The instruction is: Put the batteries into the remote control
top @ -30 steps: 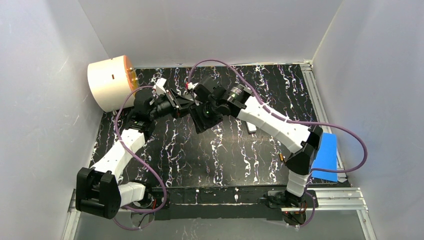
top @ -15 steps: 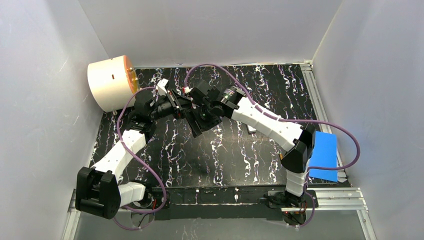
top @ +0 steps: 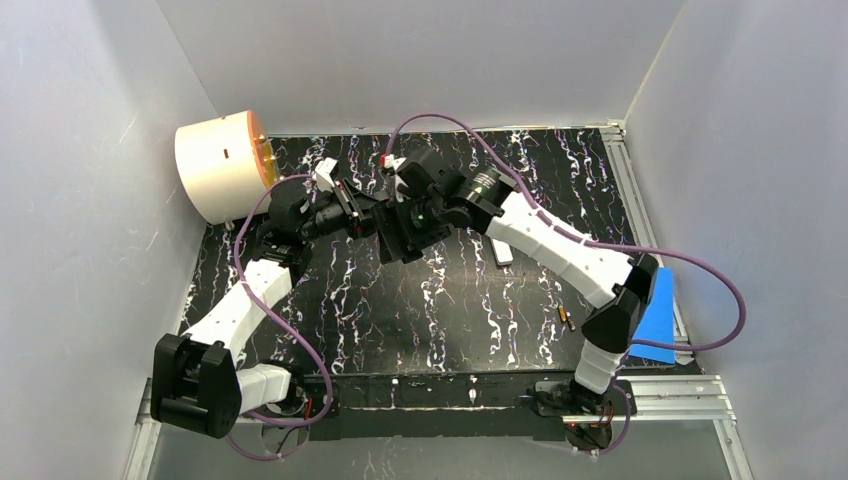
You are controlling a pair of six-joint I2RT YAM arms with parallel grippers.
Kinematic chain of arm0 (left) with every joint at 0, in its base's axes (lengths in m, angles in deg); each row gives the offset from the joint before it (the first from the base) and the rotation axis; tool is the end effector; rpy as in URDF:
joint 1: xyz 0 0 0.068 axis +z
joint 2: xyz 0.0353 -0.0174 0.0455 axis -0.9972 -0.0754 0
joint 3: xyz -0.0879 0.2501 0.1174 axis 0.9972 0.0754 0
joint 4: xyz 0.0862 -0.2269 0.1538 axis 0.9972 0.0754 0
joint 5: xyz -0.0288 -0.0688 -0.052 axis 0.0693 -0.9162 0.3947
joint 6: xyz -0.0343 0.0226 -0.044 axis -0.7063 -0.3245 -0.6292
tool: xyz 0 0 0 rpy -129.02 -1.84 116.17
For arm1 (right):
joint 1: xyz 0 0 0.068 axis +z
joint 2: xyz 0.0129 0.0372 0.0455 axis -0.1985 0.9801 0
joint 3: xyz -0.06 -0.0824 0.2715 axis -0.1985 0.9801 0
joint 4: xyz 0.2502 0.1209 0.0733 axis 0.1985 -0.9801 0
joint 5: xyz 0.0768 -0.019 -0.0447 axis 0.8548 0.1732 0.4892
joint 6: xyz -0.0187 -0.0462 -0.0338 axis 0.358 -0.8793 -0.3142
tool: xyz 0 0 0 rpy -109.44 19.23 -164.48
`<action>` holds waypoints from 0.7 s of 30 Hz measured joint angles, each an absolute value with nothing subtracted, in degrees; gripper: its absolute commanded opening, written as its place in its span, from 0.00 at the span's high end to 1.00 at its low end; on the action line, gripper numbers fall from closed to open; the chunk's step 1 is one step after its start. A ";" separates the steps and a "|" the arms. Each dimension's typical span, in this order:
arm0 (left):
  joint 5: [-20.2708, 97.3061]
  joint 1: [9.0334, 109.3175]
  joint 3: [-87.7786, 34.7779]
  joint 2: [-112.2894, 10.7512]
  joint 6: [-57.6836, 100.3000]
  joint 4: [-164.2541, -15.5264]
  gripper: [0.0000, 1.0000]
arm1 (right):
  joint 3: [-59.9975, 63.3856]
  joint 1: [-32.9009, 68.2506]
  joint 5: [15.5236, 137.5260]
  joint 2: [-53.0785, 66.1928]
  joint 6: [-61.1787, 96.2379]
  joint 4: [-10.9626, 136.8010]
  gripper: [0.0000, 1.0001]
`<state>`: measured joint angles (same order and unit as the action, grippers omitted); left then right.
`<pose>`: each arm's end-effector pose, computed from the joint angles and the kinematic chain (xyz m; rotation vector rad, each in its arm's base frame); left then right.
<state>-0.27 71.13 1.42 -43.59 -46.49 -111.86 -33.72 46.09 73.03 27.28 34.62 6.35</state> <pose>0.2756 -0.1052 0.3194 -0.2984 1.9144 -1.8278 0.2207 0.3530 0.4044 -0.7688 2.4208 0.7070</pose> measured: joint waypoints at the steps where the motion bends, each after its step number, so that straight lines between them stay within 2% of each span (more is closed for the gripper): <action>1: -0.27 71.13 1.44 -43.59 -46.62 -111.86 1.00 | -32.56 45.63 73.38 26.34 35.03 7.37 0.07; 13: -0.09 71.13 1.44 -43.59 -47.88 -111.91 1.00 | -8.17 37.02 83.12 9.22 48.01 30.35 0.02; 21: 0.47 71.13 1.44 -44.51 -48.74 -112.28 1.00 | -3.20 36.12 87.08 5.94 55.36 42.96 0.03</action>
